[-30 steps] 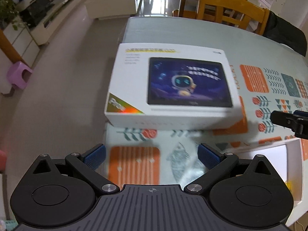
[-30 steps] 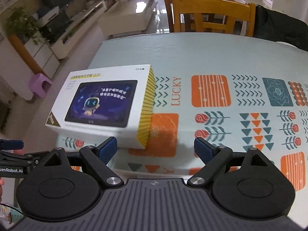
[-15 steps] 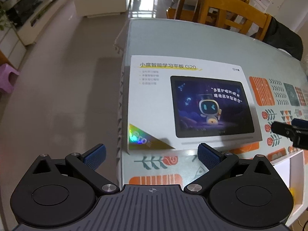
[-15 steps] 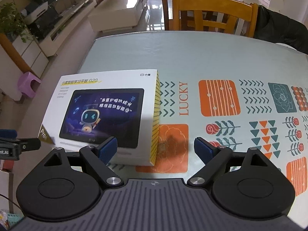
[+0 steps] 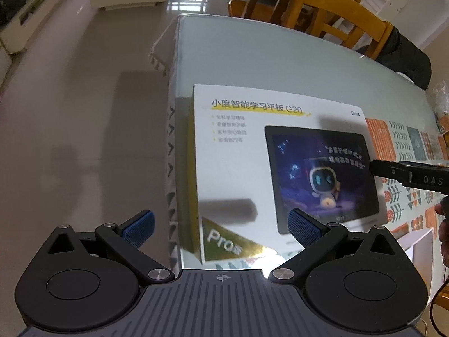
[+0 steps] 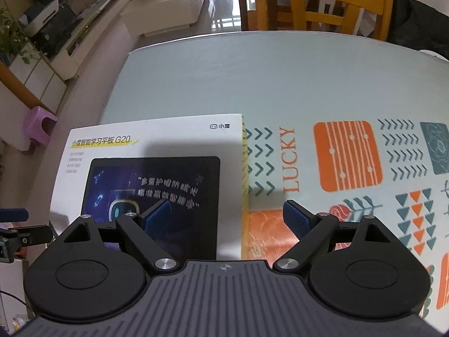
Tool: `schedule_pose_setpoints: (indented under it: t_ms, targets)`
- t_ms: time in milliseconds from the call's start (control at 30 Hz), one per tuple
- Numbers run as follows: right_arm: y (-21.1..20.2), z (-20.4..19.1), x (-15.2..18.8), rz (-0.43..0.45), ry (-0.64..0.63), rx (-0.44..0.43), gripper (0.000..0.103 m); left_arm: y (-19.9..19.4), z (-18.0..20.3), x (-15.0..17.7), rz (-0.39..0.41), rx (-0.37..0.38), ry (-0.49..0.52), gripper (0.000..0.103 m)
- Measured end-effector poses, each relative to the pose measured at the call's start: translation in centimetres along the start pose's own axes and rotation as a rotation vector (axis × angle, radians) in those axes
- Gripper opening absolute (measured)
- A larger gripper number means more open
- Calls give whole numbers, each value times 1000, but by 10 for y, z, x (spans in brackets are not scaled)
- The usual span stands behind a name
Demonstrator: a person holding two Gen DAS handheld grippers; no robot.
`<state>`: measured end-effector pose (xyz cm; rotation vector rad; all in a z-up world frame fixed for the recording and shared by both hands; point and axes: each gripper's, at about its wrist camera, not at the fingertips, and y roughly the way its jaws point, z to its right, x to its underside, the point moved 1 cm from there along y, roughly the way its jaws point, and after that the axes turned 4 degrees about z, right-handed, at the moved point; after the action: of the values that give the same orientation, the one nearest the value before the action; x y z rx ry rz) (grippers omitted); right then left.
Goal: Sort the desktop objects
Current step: 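Move both tools to opposite ends of the white tablet box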
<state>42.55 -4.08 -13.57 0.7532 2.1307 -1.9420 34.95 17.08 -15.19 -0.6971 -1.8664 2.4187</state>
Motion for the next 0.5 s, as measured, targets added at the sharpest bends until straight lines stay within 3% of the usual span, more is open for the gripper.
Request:
schedule_pose_setpoints:
  t_ms: [500]
  targets:
    - [30, -37, -8, -44, -100, -5, 103, 37, -47, -17, -40, 131, -72, 103]
